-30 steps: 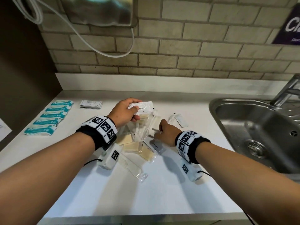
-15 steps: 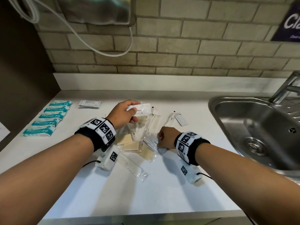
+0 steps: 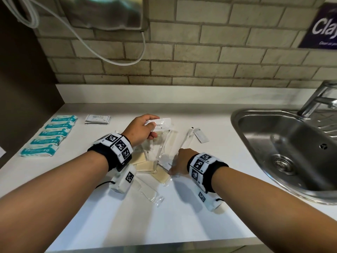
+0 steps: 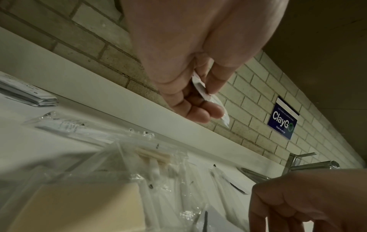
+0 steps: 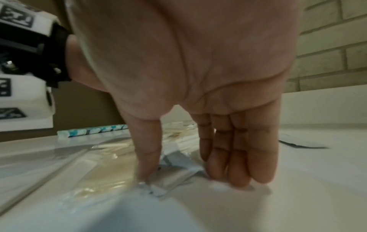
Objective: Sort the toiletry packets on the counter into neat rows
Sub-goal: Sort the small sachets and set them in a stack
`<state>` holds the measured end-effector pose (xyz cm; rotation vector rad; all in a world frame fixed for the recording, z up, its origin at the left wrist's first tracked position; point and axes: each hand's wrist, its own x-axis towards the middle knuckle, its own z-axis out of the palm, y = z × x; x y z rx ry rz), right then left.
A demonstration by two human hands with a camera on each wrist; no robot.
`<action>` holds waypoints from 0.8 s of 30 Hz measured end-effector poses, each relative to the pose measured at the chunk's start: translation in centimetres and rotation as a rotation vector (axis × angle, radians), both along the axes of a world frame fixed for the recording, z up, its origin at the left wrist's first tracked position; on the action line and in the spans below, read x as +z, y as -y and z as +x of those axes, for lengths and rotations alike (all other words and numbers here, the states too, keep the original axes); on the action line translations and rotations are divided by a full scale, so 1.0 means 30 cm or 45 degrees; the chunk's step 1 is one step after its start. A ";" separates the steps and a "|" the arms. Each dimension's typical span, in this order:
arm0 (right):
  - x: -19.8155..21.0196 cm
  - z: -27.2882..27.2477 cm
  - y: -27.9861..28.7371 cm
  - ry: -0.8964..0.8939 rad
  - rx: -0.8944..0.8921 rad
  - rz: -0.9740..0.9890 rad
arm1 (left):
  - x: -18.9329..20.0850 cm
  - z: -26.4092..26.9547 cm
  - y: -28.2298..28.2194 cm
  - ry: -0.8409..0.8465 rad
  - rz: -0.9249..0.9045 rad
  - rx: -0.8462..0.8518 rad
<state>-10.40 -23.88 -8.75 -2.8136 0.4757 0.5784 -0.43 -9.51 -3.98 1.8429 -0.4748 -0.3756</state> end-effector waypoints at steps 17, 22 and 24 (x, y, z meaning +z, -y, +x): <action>0.111 0.043 0.118 0.205 -0.225 0.859 | -0.026 0.017 -0.023 -0.063 0.055 0.049; 0.170 0.076 0.159 0.376 -0.261 1.058 | -0.026 0.018 -0.012 -0.154 0.041 0.047; 0.184 0.087 0.163 0.415 -0.320 1.095 | -0.022 0.020 0.000 -0.114 0.069 0.025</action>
